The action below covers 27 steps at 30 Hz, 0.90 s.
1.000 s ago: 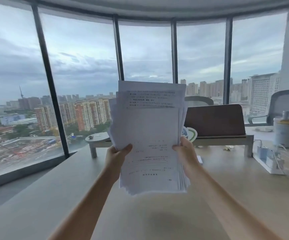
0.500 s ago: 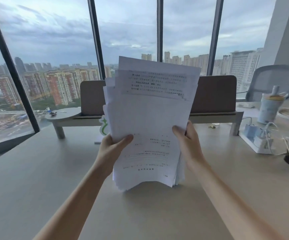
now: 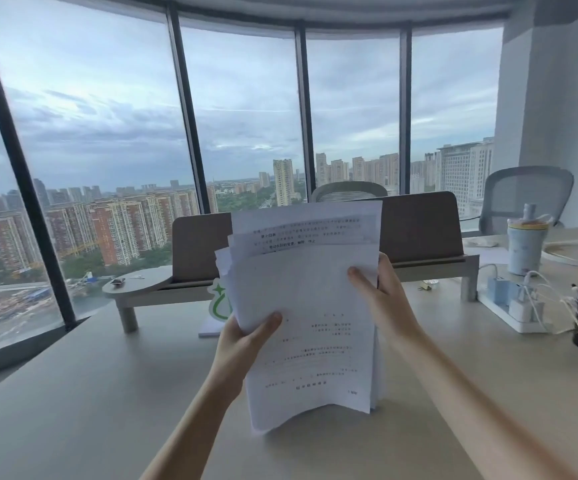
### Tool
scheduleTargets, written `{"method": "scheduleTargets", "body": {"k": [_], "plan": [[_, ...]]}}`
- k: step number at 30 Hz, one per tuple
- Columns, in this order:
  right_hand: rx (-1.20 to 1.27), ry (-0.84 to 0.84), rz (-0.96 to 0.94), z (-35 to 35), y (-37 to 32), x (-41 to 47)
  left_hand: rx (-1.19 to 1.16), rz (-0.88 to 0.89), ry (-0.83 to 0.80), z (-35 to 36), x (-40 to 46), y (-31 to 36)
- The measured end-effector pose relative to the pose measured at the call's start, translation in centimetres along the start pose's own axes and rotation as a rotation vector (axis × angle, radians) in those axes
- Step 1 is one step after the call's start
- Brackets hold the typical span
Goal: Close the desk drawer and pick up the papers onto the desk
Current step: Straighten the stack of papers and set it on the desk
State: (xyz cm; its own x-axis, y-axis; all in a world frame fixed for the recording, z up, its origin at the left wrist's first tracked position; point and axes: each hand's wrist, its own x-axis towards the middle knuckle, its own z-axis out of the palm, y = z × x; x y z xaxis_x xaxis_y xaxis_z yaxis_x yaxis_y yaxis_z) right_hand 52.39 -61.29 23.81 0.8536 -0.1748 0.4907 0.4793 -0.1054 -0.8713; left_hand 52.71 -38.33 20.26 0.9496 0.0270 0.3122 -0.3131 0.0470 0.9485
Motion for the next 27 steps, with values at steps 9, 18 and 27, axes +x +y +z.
{"method": "scheduleTargets", "body": {"k": [9,18,27], "plan": [[-0.137,-0.01,-0.183,-0.9,-2.9,3.8,-0.069,0.027,-0.052,-0.3,1.8,-1.0],[-0.397,-0.032,-0.263,0.0,-3.1,4.2,-0.086,0.018,-0.061,-0.4,2.7,-1.6],[0.072,-0.022,0.158,0.6,4.7,-0.6,-0.07,-0.196,-0.054,-0.4,0.0,-5.7]]}}
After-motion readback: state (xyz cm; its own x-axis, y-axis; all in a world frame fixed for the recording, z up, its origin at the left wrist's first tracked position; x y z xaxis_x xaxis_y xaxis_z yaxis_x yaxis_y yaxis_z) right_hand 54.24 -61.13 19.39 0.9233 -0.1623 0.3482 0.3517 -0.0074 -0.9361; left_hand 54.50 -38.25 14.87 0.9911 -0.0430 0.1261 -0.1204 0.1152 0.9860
